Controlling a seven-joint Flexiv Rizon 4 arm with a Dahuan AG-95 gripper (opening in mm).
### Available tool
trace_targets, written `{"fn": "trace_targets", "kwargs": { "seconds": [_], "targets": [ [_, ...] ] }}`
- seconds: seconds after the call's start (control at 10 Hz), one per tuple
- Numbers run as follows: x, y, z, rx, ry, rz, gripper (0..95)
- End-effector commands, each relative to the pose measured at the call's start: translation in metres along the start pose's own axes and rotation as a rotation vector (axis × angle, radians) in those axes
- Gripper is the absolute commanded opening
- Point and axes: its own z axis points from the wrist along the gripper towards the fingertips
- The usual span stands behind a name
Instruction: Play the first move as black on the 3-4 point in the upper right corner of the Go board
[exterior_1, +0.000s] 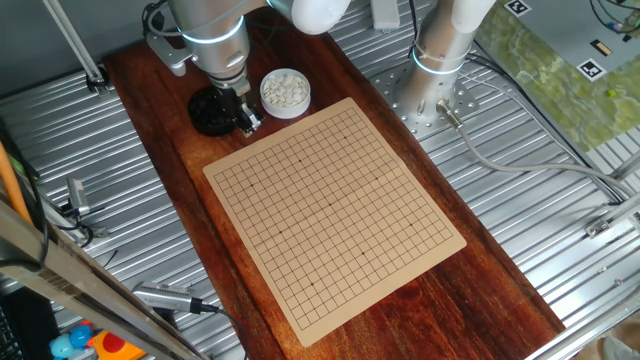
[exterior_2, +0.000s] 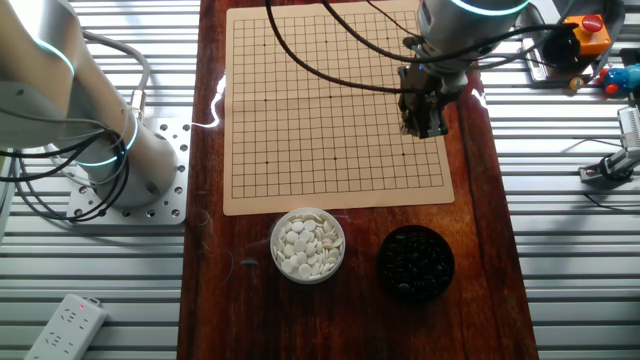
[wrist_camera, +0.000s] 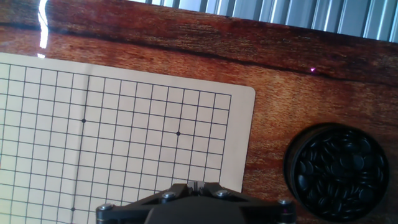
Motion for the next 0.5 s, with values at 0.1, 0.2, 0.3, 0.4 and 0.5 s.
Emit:
{"fn": "trace_targets", "kwargs": {
  "seconds": [0.1,0.2,0.3,0.4,0.5],
  "targets": [
    [0.0,-0.005,0.001,-0.008,-0.003,-0.02,0.0],
    [0.0,-0.008,0.001,-0.008,-0.001,-0.03,0.0],
    [-0.001,-0.014,0.002,-0.008,0.0,-0.043,0.0],
    [-0.001,-0.018,0.003,-0.009,0.003,-0.051,0.0],
    [-0.003,-0.025,0.003,-0.011,0.009,-0.063,0.0]
  ]
}}
